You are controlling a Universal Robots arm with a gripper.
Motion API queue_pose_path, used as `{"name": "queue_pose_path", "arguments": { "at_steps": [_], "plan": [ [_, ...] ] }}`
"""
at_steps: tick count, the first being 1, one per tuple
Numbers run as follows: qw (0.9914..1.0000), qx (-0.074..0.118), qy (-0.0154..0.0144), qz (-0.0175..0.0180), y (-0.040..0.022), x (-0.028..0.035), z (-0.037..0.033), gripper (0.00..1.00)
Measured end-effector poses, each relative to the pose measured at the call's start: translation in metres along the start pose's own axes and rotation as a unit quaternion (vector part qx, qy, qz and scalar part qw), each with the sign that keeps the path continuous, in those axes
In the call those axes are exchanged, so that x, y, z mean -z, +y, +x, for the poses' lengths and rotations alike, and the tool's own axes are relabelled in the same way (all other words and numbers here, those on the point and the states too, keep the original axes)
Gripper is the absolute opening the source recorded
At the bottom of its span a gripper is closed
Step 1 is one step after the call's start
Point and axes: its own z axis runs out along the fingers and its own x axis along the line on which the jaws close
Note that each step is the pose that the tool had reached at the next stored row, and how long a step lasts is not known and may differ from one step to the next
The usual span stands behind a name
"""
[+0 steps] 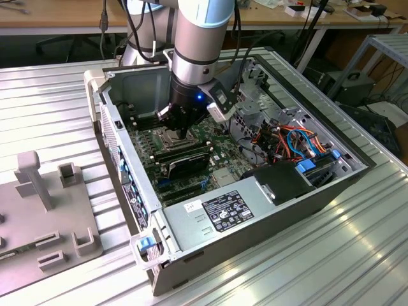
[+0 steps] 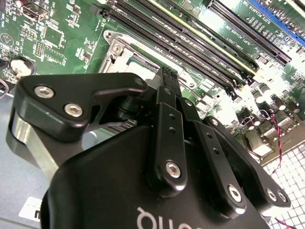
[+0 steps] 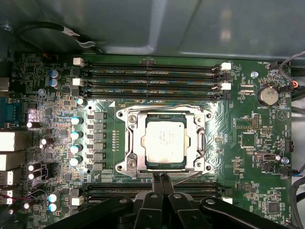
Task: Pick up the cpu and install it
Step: 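Install the second cpu locking lever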
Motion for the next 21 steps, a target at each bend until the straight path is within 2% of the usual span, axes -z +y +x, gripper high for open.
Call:
{"name": "queue_pose_path", "arguments": {
  "at_steps": [18,21],
  "plan": [
    [1.0,0.0,0.0,0.0,-0.0028,0.0001,0.0001,0.11],
    [1.0,0.0,-0.0003,0.0,-0.0028,0.0002,0.0028,0.11]
  ]
}}
